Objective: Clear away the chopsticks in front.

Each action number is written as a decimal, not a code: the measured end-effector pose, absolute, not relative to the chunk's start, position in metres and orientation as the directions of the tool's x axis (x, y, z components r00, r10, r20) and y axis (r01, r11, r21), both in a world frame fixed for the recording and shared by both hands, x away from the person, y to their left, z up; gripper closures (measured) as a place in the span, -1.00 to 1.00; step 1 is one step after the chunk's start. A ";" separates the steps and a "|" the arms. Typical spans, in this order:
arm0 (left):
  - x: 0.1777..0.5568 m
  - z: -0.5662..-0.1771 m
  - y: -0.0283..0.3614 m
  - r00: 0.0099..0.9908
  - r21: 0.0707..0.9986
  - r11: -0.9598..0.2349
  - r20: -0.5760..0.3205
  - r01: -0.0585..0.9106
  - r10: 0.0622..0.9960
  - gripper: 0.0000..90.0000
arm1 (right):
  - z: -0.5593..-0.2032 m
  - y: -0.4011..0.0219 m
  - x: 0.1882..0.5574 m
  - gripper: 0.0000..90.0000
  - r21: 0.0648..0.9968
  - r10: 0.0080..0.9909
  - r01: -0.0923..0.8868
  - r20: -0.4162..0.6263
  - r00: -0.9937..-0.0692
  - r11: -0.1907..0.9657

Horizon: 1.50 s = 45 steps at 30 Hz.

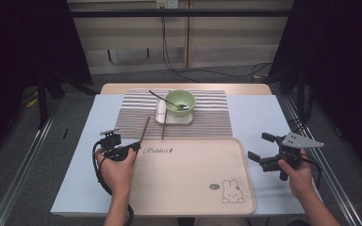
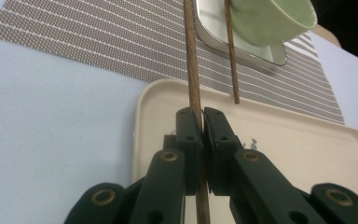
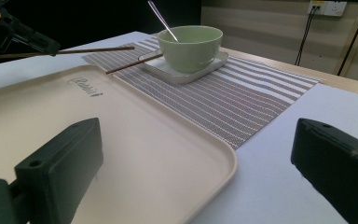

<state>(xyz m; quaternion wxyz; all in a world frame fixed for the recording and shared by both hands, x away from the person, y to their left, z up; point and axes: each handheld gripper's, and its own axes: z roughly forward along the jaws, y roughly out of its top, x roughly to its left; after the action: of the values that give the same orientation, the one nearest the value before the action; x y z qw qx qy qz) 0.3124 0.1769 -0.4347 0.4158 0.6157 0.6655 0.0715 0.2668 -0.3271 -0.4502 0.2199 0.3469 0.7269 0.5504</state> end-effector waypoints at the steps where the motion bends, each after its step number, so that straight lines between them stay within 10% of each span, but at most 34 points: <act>1: 0.311 -0.435 0.177 0.106 0.608 0.231 -0.467 0.759 0.878 0.91 | -0.450 -0.327 0.267 -0.96 0.953 0.745 0.262 0.063 -0.664 0.153; 45: 0.227 -0.464 0.162 0.112 0.666 0.215 -0.413 0.714 0.904 0.91 | -0.448 -0.326 0.265 -0.96 0.954 0.745 0.257 0.057 -0.665 0.157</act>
<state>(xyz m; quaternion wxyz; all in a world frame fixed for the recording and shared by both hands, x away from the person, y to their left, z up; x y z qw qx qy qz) 0.2270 0.1619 -0.4637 0.4202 0.6162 0.6565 0.1129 0.2652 -0.3258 -0.4484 0.2216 0.3443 0.7275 0.5506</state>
